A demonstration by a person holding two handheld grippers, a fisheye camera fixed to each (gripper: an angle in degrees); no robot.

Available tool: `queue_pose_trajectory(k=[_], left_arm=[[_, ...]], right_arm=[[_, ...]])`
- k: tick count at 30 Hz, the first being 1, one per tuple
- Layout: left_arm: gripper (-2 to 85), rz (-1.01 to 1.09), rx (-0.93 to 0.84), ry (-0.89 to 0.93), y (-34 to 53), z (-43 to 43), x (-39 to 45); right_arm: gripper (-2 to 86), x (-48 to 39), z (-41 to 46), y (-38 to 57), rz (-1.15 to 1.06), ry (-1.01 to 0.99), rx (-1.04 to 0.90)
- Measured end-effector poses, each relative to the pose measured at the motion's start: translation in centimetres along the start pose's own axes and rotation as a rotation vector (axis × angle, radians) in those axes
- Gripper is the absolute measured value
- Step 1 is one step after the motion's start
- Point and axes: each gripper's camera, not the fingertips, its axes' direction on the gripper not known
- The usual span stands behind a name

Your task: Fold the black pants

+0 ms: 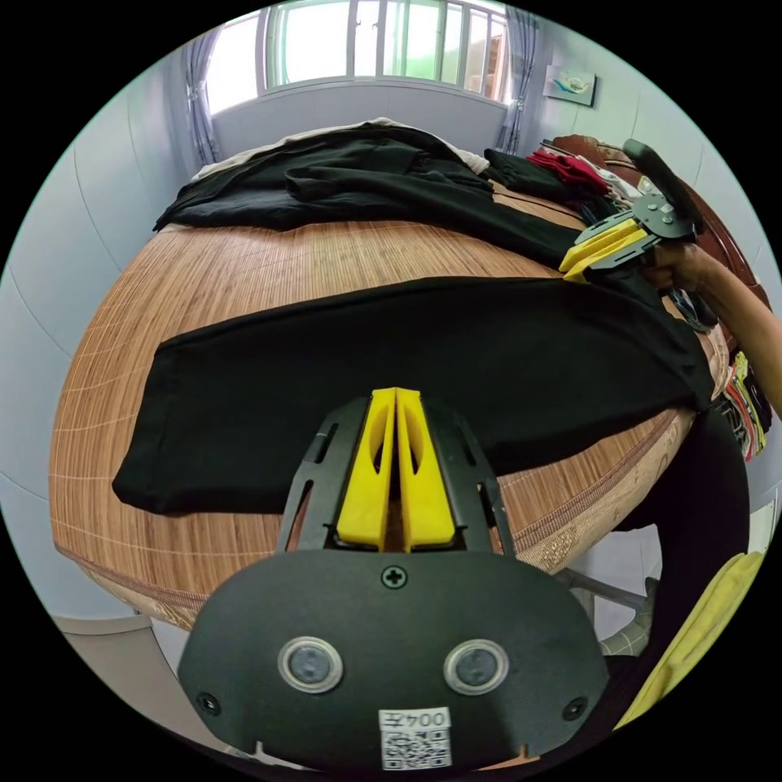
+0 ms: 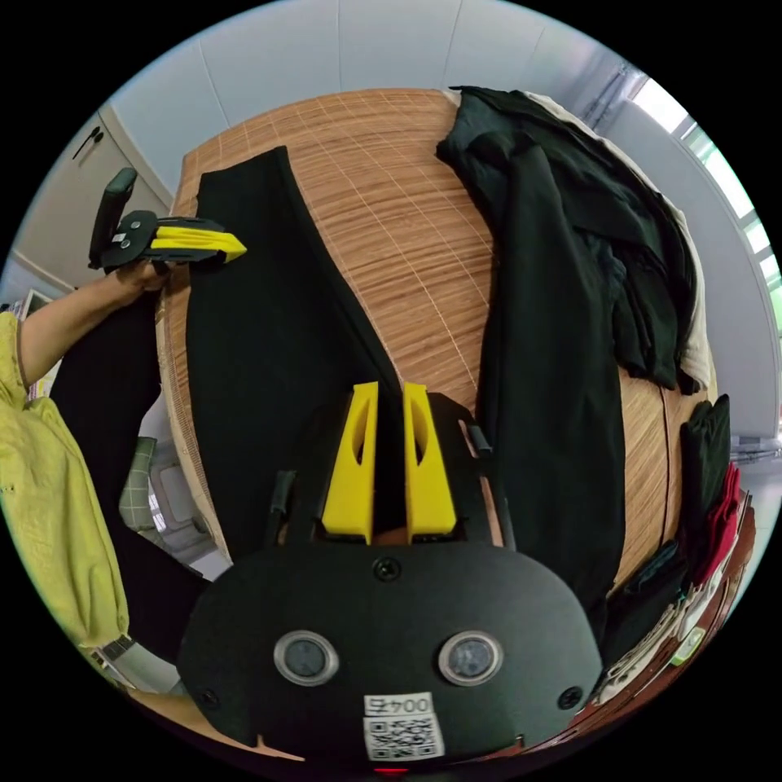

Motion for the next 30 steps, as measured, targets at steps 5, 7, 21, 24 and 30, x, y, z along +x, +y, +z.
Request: queue_pose_trajectory(k=[5,7,21,24,30], left_arm=[[0.1,-0.001,0.001,0.001,-2.4,0.2,1.1],[0.1,0.000,0.002,0.000,-3.2,0.4,1.5],[0.0,0.317,0.061,0.162,-19.4,-0.2,10.5],[0.1,0.493,-0.015,0.158,-24.6,3.7,14.8],[0.1,0.695,-0.131,0.051,-30.7,11.1,21.2]], right_arm=[[7.7,-1.0,0.9,-1.1,-0.043,-0.010,-0.022],[5.1,-1.3,1.4,-1.4,-0.055,-0.008,-0.039],[3.2,0.3,2.1,-0.2,0.159,-0.178,-0.074],[3.4,0.3,2.0,0.2,0.177,-0.225,-0.086],[3.7,0.1,1.9,1.1,0.231,-0.328,-0.110]])
